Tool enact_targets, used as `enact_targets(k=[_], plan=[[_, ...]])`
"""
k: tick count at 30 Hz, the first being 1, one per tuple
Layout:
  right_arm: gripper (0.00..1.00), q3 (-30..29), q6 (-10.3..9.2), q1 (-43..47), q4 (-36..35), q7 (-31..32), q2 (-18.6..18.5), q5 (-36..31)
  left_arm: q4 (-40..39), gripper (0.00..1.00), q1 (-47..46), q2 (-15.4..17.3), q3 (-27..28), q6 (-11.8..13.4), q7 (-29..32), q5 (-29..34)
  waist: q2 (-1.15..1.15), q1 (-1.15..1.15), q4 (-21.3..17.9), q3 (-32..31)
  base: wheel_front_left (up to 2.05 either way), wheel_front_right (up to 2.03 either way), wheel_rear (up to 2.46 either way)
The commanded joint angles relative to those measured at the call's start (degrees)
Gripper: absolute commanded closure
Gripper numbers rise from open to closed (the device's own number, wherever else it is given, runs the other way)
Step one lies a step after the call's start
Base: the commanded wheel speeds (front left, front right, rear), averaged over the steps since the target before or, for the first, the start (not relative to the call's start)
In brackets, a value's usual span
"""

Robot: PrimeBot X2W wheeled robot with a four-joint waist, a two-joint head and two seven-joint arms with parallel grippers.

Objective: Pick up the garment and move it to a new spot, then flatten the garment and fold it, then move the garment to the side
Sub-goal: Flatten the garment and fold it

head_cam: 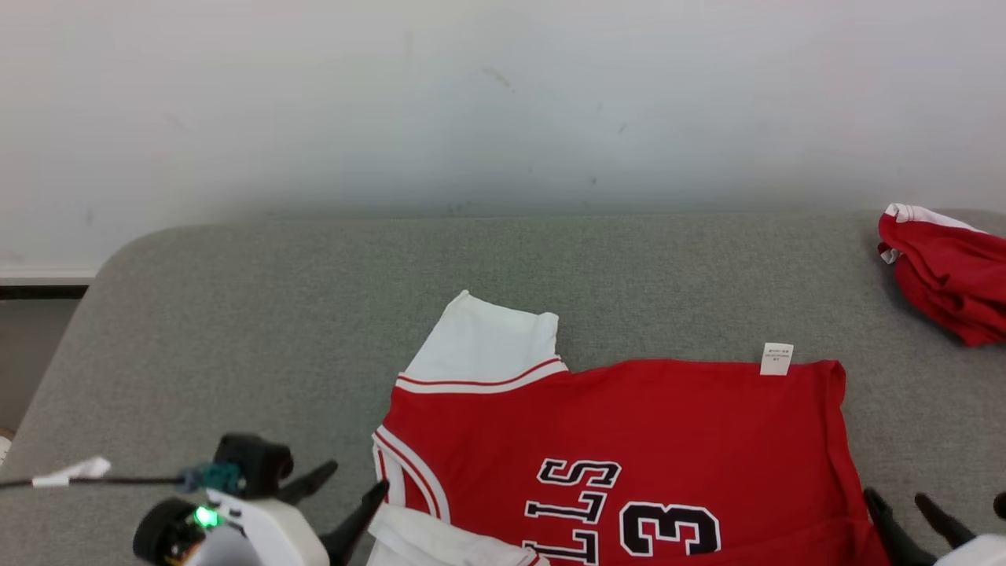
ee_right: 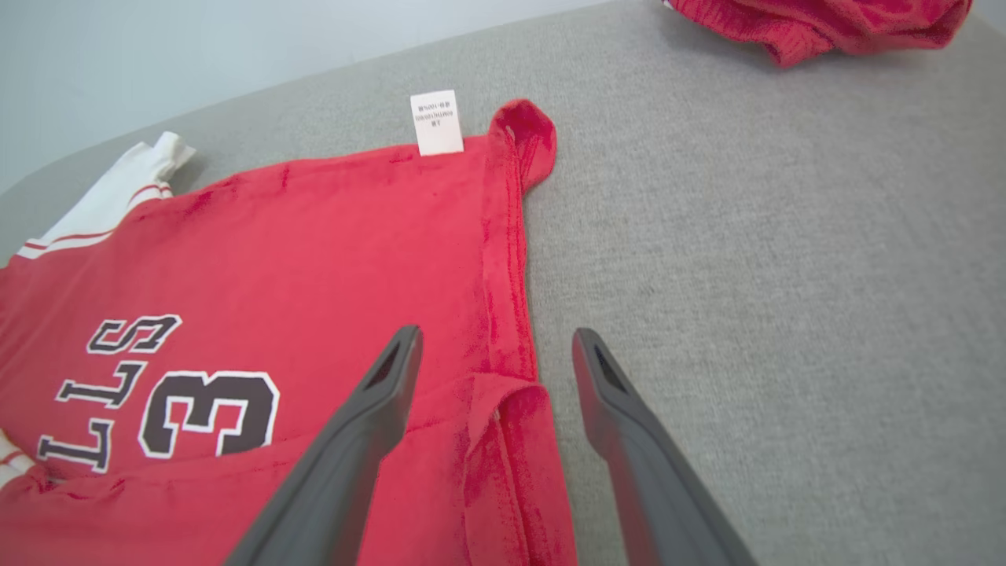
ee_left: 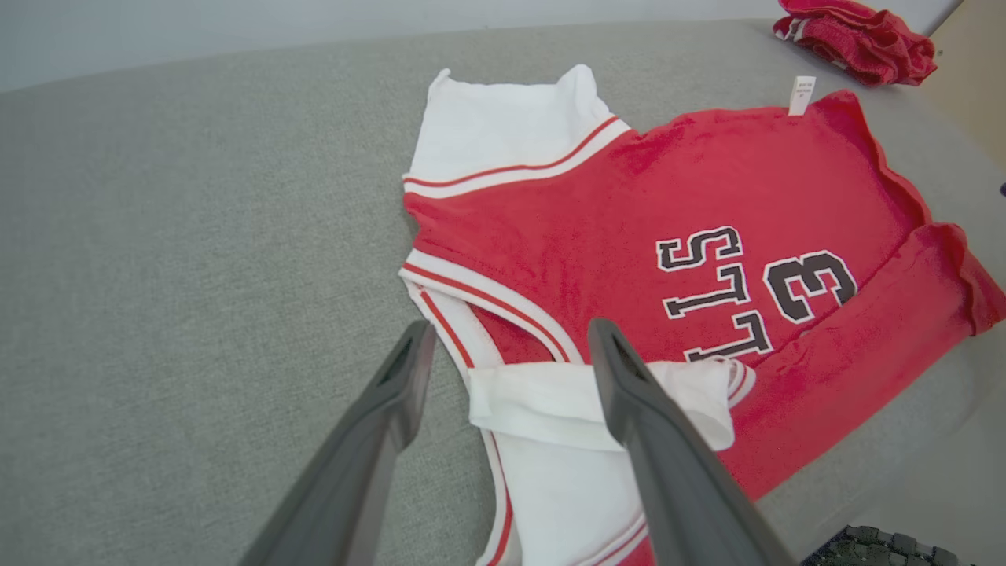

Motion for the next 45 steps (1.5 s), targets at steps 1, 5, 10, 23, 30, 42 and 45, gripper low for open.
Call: enact_targets(k=[1, 5, 10, 23, 30, 42, 45], plan=[[0.0, -0.51, -0.14, -2.75, -0.37, -0.35, -0.06, -0.94, -0.11, 0.0, -3.39, 0.94, 0.15, -1.31, 1.42, 1.15, 0.0, 0.0, -0.27, 1.1, 0.0, 0.0, 0.0], [0.0, -0.79, -0.14, -9.54, 1.28, 0.31, 0.99, -2.67, 2.14, 0.0, -12.27, 0.4, 0.58, -5.18, 5.64, -0.57, 0.0, 0.0, -0.81, 3.48, 0.0, 0.0, 0.0], [0.0, 0.05, -0.14, -19.83, 5.99, 0.99, 1.19, -3.8, 10.18, 0.0, -24.15, -1.92, 1.46, -9.8, 10.24, -3.69, 0.0, 0.0, -1.9, 8.14, 0.0, 0.0, 0.0], [0.0, 8.58, -0.14, -41.25, 25.44, 3.6, 1.53, -2.02, 29.52, 0.0, -46.85, -7.65, -4.27, -13.56, 17.94, -8.01, 0.0, 0.0, -4.72, 18.62, 0.0, 0.0, 0.0], [0.0, 12.8, -0.14, -45.27, 31.37, 3.3, 1.43, 0.86, 32.17, 0.0, -51.29, -6.38, -9.73, -13.51, 20.29, -12.83, 0.0, 0.0, -6.11, 20.85, 0.0, 0.0, 0.0], [0.17, 23.95, -0.14, -46.2, 28.39, 3.58, 0.44, 8.36, 36.96, 0.0, -56.21, -1.38, -17.7, -13.52, 19.47, -18.97, 0.0, 0.0, -10.84, 23.56, 0.0, 0.0, 0.0], [0.43, 26.28, -0.13, -46.36, 27.28, 3.41, 0.34, 9.96, 38.12, 0.0, -57.54, -0.85, -18.73, -13.52, 18.83, -19.76, 0.0, 0.0, -11.76, 24.35, 0.0, 0.0, 0.0]])
